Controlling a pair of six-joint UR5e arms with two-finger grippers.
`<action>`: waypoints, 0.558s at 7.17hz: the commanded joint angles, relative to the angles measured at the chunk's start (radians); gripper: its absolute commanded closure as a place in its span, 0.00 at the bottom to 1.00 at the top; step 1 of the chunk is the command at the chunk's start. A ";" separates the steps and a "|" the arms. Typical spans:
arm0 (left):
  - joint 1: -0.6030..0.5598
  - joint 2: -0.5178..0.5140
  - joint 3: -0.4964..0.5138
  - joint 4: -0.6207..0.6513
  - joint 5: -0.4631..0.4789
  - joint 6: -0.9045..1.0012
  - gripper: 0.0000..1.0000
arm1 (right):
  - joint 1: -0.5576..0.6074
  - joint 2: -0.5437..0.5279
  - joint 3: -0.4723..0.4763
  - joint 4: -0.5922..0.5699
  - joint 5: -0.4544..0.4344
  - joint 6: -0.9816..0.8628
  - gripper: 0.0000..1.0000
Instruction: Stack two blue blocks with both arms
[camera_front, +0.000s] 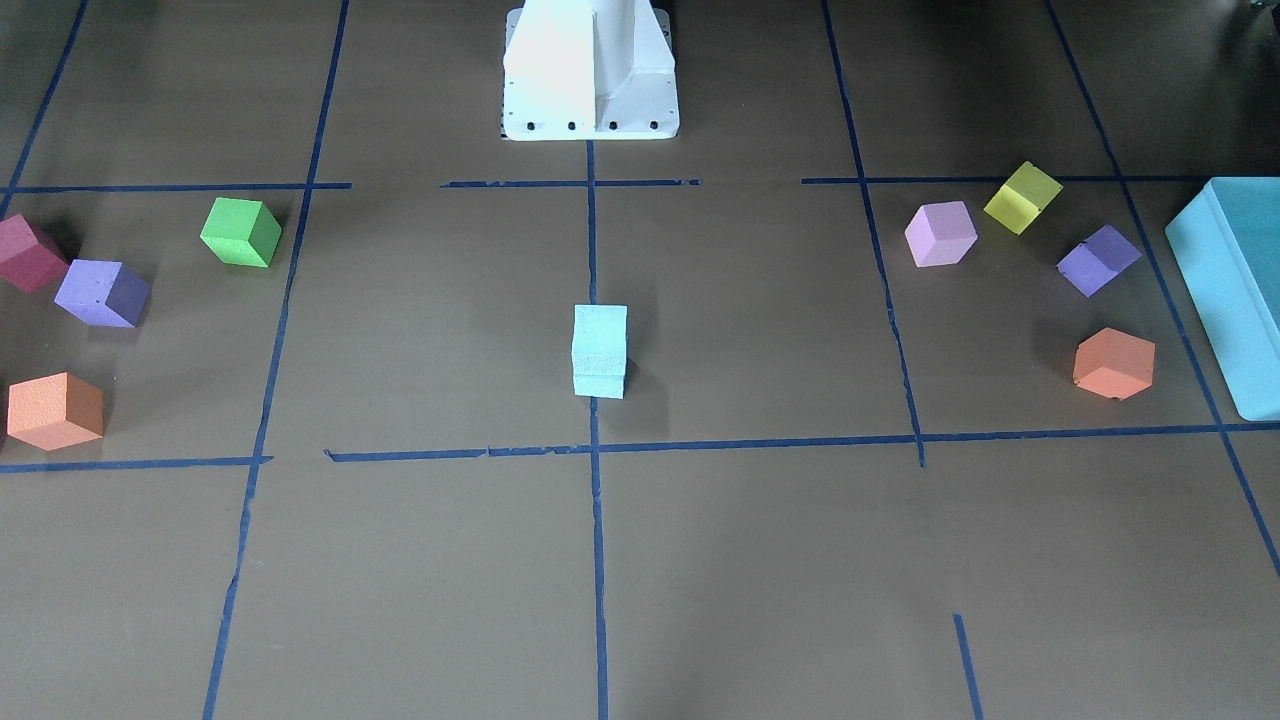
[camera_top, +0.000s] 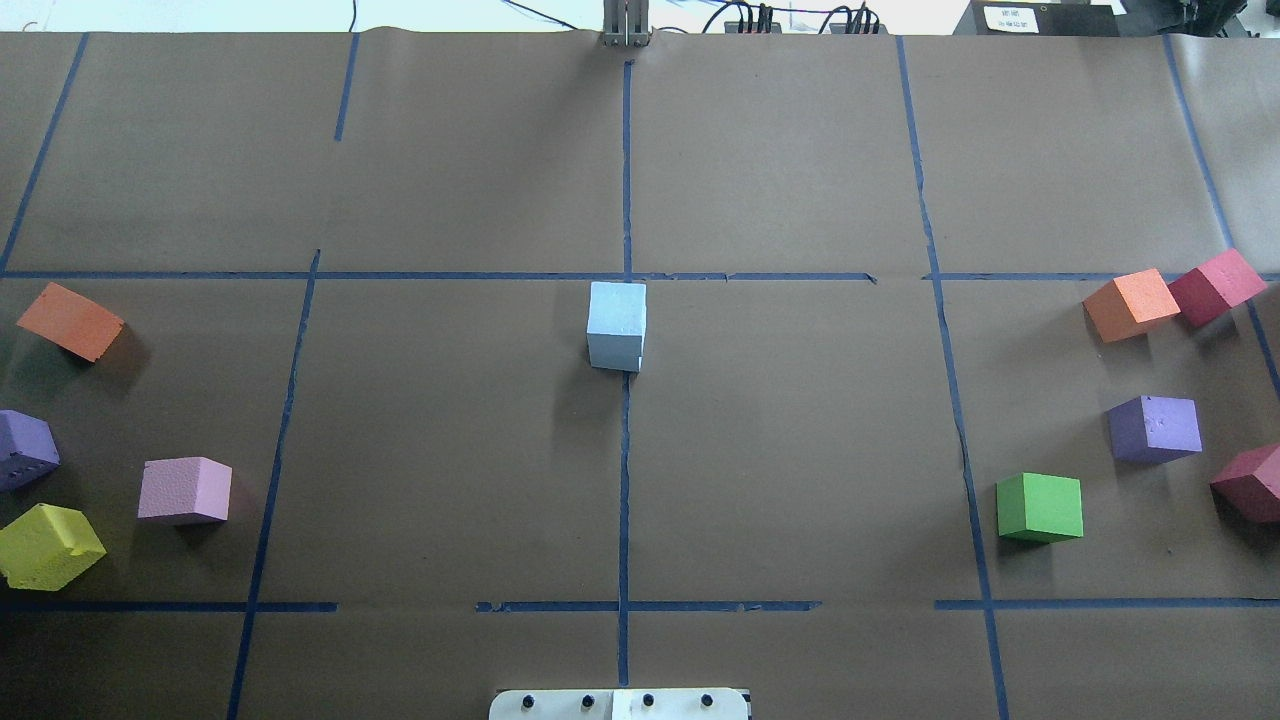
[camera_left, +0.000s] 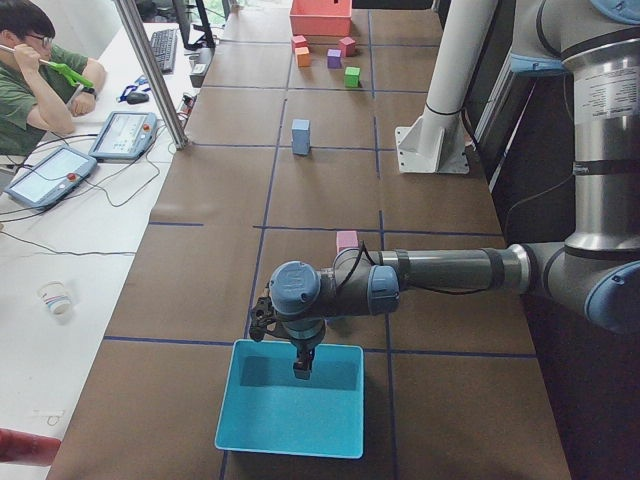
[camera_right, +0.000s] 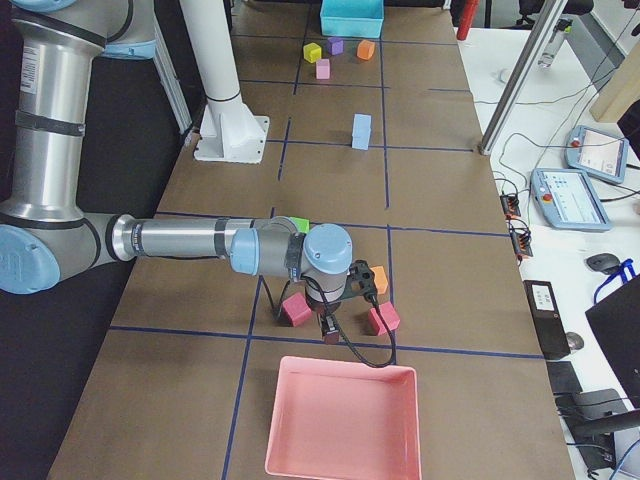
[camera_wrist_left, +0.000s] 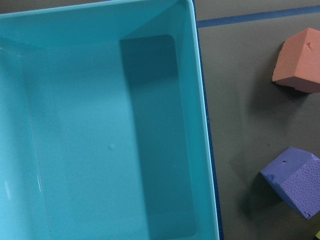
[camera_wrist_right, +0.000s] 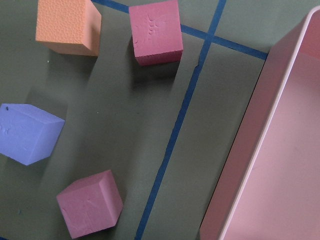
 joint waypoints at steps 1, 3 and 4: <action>0.003 0.000 -0.001 0.002 0.002 -0.004 0.00 | 0.000 0.000 0.001 0.000 0.000 0.000 0.00; 0.006 -0.003 -0.003 0.000 -0.001 -0.004 0.00 | 0.000 0.000 0.001 0.000 0.000 0.000 0.00; 0.006 -0.005 -0.006 -0.002 -0.003 -0.004 0.00 | 0.000 0.000 0.001 0.000 0.000 0.000 0.00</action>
